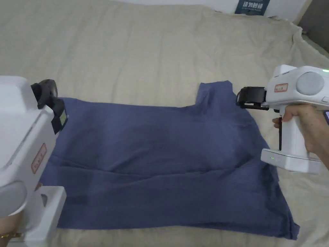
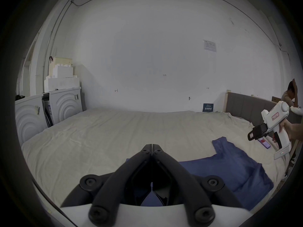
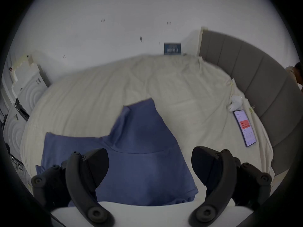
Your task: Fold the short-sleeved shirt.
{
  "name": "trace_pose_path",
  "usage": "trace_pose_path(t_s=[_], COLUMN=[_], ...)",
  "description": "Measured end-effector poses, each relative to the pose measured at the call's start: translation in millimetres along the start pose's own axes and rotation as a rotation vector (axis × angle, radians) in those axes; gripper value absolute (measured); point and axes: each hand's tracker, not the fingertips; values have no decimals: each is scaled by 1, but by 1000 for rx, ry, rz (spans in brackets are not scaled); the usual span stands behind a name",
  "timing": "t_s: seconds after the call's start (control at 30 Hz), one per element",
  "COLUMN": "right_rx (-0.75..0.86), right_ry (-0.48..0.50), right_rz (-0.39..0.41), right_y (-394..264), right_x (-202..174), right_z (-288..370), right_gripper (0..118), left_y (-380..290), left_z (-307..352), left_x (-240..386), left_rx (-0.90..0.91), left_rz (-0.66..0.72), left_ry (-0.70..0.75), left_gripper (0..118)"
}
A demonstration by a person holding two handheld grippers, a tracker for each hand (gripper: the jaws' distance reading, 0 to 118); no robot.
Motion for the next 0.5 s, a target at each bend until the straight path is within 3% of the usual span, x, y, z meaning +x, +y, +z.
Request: trace_pose_path(t_s=[0.13, 0.27, 0.37, 0.5], right_rx=[-130, -177, -210, -256], right_ry=[-67, -141, -126, -124], right_rz=[-64, -56, -90, -102], right_y=[12, 20, 24, 23], right_x=[13, 21, 24, 21], right_z=[-56, -95, -114, -129], right_gripper=[105, 102, 98, 64], left_y=[-10, -21, -29, -36], left_z=[-30, -54, -67, -83], left_x=[-5, -6, -6, -4], left_rx=[-47, -80, -103, -133], left_rz=[27, 21, 24, 51], left_ry=[17, 31, 32, 35], left_gripper=[0, 0, 0, 0])
